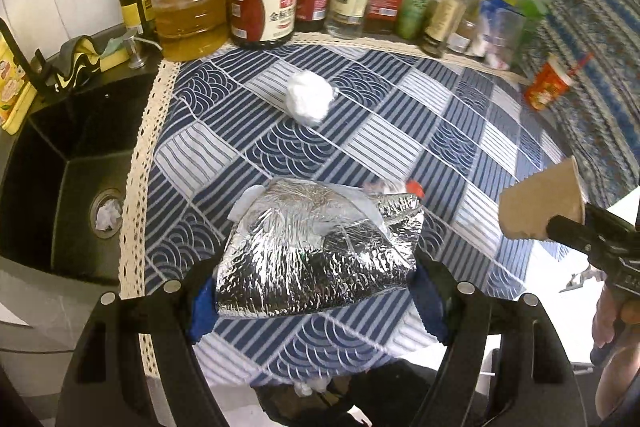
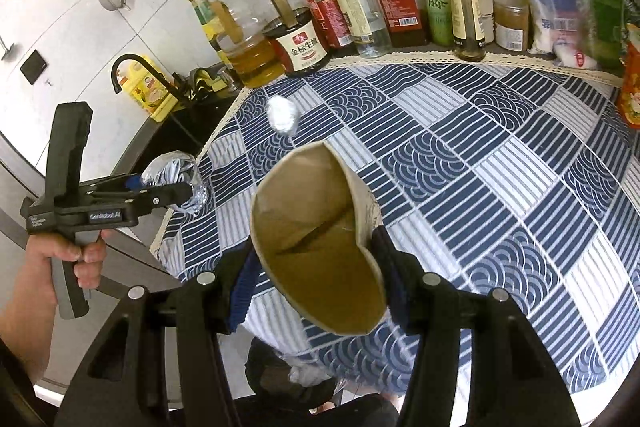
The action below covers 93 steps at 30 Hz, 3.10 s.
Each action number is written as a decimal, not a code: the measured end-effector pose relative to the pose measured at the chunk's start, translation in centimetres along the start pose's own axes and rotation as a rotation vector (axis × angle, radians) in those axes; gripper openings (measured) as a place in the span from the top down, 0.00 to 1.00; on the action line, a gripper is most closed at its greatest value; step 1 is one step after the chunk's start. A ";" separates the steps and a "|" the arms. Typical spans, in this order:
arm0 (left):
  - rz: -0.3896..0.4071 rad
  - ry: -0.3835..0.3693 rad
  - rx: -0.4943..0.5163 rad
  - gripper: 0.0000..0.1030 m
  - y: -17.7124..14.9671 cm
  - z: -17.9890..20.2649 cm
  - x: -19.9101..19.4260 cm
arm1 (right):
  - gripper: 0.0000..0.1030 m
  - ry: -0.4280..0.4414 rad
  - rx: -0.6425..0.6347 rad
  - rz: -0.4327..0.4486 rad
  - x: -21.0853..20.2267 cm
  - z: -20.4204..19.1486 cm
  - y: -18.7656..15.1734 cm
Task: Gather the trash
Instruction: 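Lift the foil packet with the left tool while the right tool carries the brown cup toward the bin, then lower both tools over the bin and open them to drop the items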
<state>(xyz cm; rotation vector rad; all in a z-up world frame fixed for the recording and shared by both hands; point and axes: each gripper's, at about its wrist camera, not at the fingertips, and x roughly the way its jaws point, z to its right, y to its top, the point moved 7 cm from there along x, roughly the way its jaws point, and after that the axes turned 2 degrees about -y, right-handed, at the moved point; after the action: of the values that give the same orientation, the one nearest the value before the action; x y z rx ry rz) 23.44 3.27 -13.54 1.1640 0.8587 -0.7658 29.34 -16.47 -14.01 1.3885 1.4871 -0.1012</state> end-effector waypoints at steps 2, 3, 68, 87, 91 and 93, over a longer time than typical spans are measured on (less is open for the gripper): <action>0.007 -0.019 0.011 0.26 -1.0 0.3 -0.8 | 0.47 -0.014 -0.002 0.008 -0.6 -0.9 -0.8; 0.011 -0.026 0.016 0.26 -1.4 0.4 -1.2 | 0.47 -0.018 -0.002 0.011 -0.8 -1.3 -1.0; -0.271 -0.182 -0.057 0.26 -26.4 -2.2 2.3 | 0.46 -0.010 0.136 -0.209 5.7 -11.7 -20.4; -0.437 -0.186 -0.142 0.25 -33.0 -3.9 8.0 | 0.46 0.046 0.205 -0.309 12.0 -10.8 -23.6; -0.456 -0.204 -0.162 0.25 -33.9 -3.6 8.8 | 0.46 0.068 0.251 -0.321 12.9 -10.5 -24.3; -0.465 -0.209 -0.169 0.25 -34.3 -3.5 9.0 | 0.45 0.078 0.268 -0.328 13.4 -10.3 -24.5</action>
<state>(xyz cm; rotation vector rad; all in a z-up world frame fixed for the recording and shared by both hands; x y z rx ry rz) -2.50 -1.76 -37.41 0.7239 1.0084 -1.1477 7.33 -8.50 -32.46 1.3556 1.8088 -0.4717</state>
